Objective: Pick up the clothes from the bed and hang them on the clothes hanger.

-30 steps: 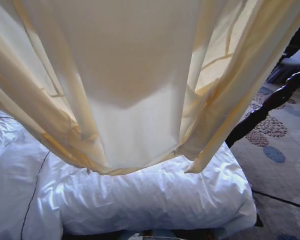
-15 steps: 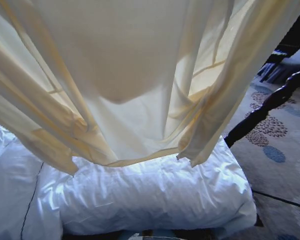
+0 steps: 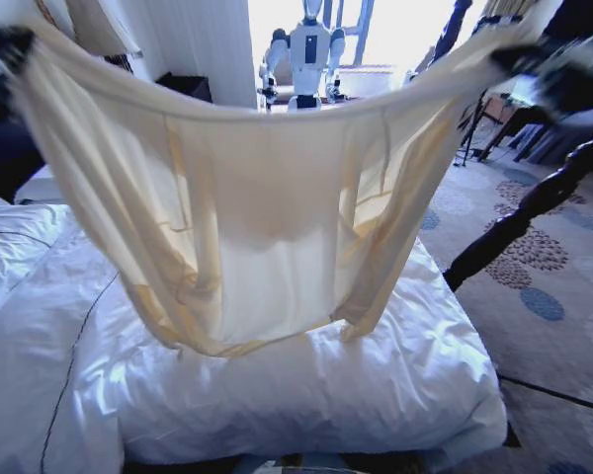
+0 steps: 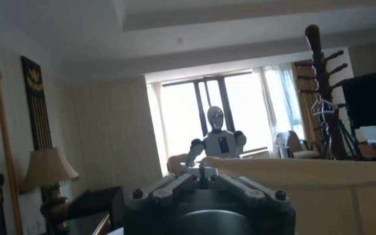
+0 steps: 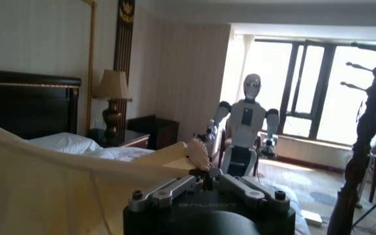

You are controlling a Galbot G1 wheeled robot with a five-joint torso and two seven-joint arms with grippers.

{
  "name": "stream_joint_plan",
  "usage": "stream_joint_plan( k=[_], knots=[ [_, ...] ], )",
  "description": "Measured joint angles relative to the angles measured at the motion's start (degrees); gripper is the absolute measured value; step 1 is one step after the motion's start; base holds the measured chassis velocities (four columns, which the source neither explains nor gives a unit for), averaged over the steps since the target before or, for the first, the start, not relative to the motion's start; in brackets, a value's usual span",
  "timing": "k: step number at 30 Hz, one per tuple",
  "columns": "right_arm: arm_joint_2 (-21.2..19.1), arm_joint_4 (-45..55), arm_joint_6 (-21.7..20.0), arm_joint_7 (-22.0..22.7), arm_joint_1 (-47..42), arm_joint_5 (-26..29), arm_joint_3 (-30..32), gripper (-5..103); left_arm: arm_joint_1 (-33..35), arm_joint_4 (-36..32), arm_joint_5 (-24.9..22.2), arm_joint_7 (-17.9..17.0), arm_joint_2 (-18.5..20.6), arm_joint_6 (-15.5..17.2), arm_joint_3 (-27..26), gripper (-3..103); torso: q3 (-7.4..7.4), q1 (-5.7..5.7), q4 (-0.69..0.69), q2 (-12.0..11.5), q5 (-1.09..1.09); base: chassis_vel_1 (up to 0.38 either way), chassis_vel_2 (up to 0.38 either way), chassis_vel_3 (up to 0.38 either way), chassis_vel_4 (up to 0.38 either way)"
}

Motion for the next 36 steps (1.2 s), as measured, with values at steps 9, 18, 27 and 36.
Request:
stream_joint_plan(
  k=[9, 18, 27, 36],
  knots=[
    [26.32, -18.44, 0.74, -3.5, 9.87, -20.19, -25.94, 0, -0.09, 11.76, 10.31, 3.9, -0.86, -4.06, 10.18, 0, 0.02, 0.02, -0.01, -0.01, 0.07, 0.0, 0.0, 0.0, 0.0],
    [48.25, -44.06, 4.41, -8.63, 18.66, -34.59, -35.29, 0, -26.9, 28.39, 18.94, 2.73, -9.66, -9.24, 48.31, 0, 0.01, 0.0, 0.01, -0.01, 0.02, 0.0, 0.0, 0.0, 0.0],
    [57.92, -60.73, 7.38, -13.1, 20.3, -42.2, -37.13, 0, -50.34, 49.14, 24.71, 2.12, -23.92, -14.1, 69.58, 0, 0.0, 0.0, -0.01, -0.01, 0.04, 0.0, 0.0, 0.0, 0.0],
    [65.63, -78.3, 10.83, -15.6, 22.03, -48.36, -37.62, 0, -56.88, 64.75, 35.34, 2.01, -29.11, -15.48, 73.46, 0, 0.0, 0.0, 0.03, -0.01, 0.01, 0.0, 0.0, 0.0, 0.0]
  ],
)
